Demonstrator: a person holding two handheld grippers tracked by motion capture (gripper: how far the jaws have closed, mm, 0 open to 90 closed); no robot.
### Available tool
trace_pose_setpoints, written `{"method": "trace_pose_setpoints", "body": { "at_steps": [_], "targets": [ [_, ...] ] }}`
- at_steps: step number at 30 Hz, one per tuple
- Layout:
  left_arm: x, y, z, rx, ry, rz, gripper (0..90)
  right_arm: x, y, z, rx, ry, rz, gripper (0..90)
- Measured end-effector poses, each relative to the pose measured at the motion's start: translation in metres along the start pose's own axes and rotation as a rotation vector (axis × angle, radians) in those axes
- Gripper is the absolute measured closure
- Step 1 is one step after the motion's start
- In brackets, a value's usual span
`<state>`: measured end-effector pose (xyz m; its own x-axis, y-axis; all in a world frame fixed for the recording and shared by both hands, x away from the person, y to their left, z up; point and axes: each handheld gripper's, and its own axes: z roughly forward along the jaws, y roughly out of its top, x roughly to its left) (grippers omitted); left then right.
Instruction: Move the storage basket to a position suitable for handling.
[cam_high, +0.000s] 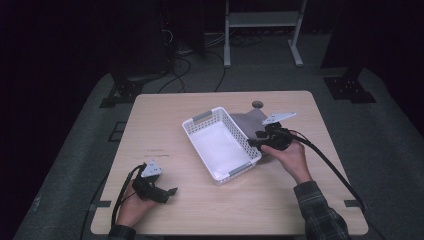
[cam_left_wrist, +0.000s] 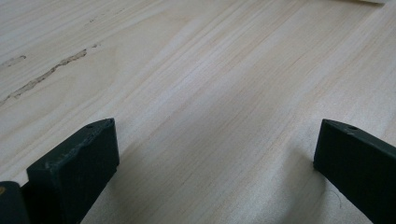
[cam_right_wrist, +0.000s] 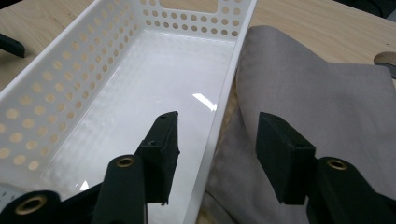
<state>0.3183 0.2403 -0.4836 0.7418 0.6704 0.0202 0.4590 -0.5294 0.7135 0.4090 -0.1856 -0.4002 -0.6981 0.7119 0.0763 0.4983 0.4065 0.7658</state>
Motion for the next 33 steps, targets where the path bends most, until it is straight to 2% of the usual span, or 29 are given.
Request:
{"method": "trace_pose_setpoints", "body": {
  "at_steps": [3, 12, 18, 33],
  "targets": [
    [0.0, 0.0, 0.0, 0.002, -0.001, 0.0, 0.0, 0.0, 0.003, 0.008, 0.01, 0.004, -0.005, 52.2],
    [0.0, 0.0, 0.0, 0.002, -0.002, -0.002, 0.0, -0.006, 0.001, 0.022, 0.033, 0.055, 0.009, 66.0],
    [0.0, 0.0, 0.0, 0.002, -0.002, -0.002, 0.0, -0.008, -0.001, 0.028, 0.056, 0.054, 0.01, 74.1],
    [0.0, 0.0, 0.0, 0.002, -0.002, -0.002, 0.0, 0.001, 0.005, 0.029, 0.076, 0.013, -0.014, 81.4]
  ]
}}
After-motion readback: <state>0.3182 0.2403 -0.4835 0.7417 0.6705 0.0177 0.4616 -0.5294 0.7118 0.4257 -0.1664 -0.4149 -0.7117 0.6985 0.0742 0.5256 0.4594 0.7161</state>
